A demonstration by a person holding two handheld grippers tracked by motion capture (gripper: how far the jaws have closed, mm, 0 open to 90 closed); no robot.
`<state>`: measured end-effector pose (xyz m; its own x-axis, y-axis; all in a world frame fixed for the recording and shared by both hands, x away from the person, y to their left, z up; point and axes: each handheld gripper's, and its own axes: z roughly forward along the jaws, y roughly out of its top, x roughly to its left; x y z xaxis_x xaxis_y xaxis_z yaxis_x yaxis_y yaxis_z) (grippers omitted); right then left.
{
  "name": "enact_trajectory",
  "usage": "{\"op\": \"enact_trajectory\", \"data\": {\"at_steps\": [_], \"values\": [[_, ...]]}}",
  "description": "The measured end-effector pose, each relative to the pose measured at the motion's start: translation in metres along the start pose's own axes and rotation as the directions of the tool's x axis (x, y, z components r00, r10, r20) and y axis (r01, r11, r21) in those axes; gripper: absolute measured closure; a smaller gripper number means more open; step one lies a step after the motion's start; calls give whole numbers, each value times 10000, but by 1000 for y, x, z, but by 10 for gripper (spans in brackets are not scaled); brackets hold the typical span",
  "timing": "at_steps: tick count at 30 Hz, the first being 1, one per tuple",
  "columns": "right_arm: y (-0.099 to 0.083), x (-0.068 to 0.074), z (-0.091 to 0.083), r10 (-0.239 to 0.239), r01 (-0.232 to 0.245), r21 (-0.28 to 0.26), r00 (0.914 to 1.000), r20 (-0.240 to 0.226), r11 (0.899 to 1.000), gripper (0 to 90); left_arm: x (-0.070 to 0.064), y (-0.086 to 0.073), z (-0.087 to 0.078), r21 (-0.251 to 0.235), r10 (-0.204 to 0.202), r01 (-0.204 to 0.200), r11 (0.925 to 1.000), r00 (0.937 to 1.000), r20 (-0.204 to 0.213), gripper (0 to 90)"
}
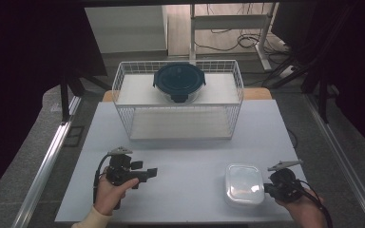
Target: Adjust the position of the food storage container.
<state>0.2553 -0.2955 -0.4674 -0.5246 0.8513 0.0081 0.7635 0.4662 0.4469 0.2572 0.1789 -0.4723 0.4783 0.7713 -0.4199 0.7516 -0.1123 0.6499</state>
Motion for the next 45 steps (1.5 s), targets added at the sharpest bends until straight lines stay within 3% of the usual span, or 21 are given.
{"op": "enact_trajectory", "data": {"at_steps": [7,28,35,36,45], "values": [[3,4,3,-56,56,-50,10000,59,10000,895,-1,1,1,34,2,-2,10000,10000,3,247],[39,40,28,-947,946,-109,9954,-145,9955,896,1,2,1,221,-68,68,9997,10000,-25,238],[58,64,37,-1639,1641,8,9854,-467,9864,896,3,2,-2,145,-83,84,9999,9999,-63,234],[63,72,40,-1873,1878,31,9806,-584,9822,896,3,3,-3,132,-105,106,9999,9999,-64,234],[80,97,47,-2553,2570,46,9618,-986,9664,896,6,3,-5,87,-76,77,9999,9999,-139,234]]}}
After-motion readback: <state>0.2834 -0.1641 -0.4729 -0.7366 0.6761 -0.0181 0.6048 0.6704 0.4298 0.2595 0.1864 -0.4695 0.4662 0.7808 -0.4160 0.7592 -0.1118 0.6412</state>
